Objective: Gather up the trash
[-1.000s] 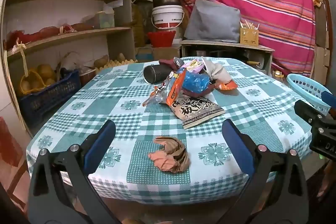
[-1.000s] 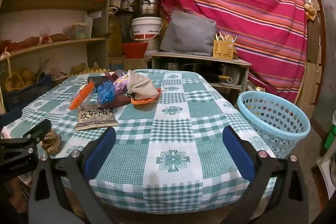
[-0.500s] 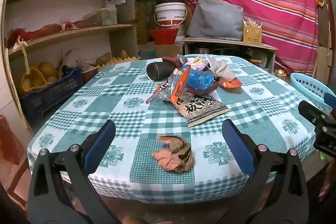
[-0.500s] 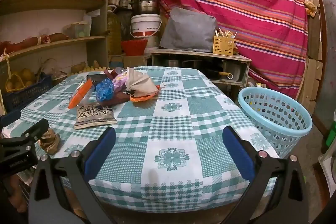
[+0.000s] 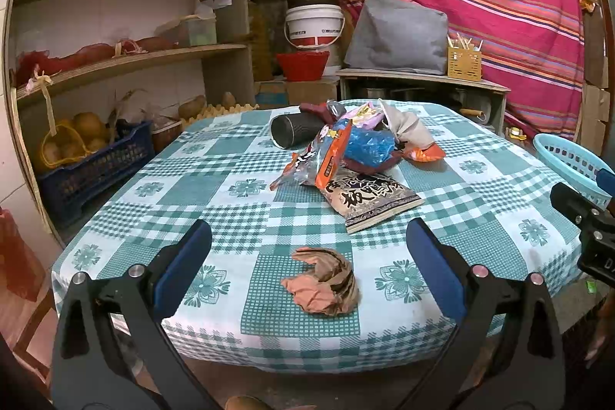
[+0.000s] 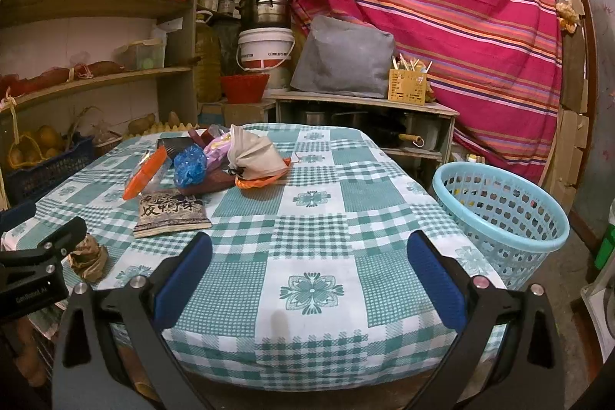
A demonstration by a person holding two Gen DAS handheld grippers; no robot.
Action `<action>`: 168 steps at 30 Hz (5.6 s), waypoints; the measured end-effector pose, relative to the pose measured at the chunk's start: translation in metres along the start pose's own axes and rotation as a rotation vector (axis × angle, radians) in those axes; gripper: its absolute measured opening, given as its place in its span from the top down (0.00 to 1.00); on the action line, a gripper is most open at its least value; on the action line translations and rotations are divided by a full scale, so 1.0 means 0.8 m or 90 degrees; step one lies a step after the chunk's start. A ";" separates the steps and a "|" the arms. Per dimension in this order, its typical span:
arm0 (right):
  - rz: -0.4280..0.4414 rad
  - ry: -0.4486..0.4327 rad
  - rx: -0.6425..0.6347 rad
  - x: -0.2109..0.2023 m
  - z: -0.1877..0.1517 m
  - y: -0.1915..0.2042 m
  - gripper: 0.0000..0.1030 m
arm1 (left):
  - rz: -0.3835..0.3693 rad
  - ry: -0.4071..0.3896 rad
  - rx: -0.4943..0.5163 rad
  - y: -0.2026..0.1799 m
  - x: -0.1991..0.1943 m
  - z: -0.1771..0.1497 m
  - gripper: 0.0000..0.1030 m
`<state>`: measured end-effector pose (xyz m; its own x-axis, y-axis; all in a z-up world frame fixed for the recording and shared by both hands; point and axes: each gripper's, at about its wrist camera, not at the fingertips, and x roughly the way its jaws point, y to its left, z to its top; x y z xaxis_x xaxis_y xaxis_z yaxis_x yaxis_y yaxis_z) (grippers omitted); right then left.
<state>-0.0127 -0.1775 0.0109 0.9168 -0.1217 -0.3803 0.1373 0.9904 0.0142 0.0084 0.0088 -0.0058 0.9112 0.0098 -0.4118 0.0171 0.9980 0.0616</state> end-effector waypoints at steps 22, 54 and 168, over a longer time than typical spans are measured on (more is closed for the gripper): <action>0.001 0.000 -0.001 0.000 -0.001 0.000 0.04 | 0.002 0.000 0.000 0.000 0.001 0.001 0.05; -0.004 0.001 0.000 0.002 0.000 -0.008 0.04 | 0.002 0.000 0.002 0.000 -0.001 0.002 0.05; 0.201 0.281 -0.066 0.186 0.037 0.119 0.68 | 0.033 0.107 -0.068 0.116 0.139 0.083 0.52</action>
<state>0.1481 -0.1033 -0.0169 0.6599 0.1988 -0.7246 -0.1767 0.9784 0.1075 0.1390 0.0983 0.0145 0.8276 0.0634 -0.5577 -0.0805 0.9967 -0.0062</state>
